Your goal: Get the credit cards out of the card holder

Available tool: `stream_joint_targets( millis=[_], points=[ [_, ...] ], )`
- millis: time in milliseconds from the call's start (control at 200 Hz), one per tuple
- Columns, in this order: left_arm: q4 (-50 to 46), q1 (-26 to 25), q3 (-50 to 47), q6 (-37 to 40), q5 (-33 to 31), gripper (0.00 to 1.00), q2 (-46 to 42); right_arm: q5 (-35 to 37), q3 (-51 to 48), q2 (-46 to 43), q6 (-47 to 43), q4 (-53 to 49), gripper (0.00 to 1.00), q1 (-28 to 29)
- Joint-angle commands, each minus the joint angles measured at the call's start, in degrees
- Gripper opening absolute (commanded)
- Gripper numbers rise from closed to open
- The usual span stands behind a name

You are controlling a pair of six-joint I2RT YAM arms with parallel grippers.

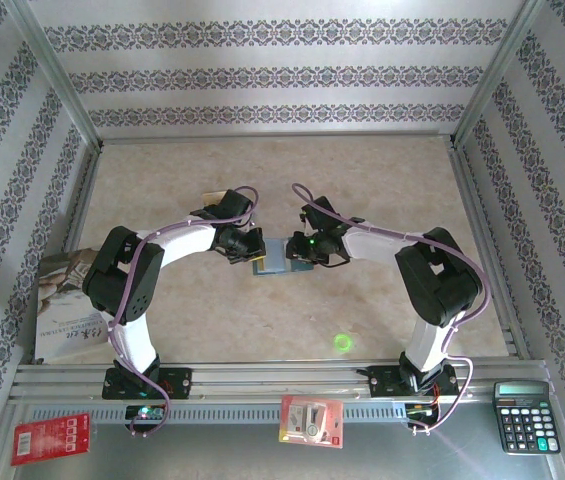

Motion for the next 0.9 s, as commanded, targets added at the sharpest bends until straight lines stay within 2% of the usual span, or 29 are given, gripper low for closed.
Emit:
stream_joint_targets(
  millis=[0,120,350,455,624,894],
  points=[
    [2.85,-0.45,1.03,-0.14,2.91,0.06,-1.48,-1.28,1.33,-0.20,-0.84,0.63,0.24,0.72],
    [3.82,-0.48,0.94,-0.63,4.08,0.07,-1.44,-1.51,1.27,1.15,-0.11,0.81,0.26,0.75],
    [4.36,-0.44,0.83,-0.87,4.58,0.08,-1.58,-4.70,1.53,2.99,-1.18,1.64,0.39,0.58],
    [4.44,-0.44,0.83,-1.08,4.55,0.09,-1.29,-5.30,2.10,4.28,-1.53,1.03,0.40,0.62],
    [4.39,-0.40,0.66,-1.36,4.20,0.12,-0.91,-3.76,2.90,6.36,-1.92,-1.32,0.34,0.59],
    [3.18,-0.09,0.24,-1.71,1.20,0.24,-0.95,2.03,4.33,9.69,-3.11,-7.36,0.22,0.58]
  ],
)
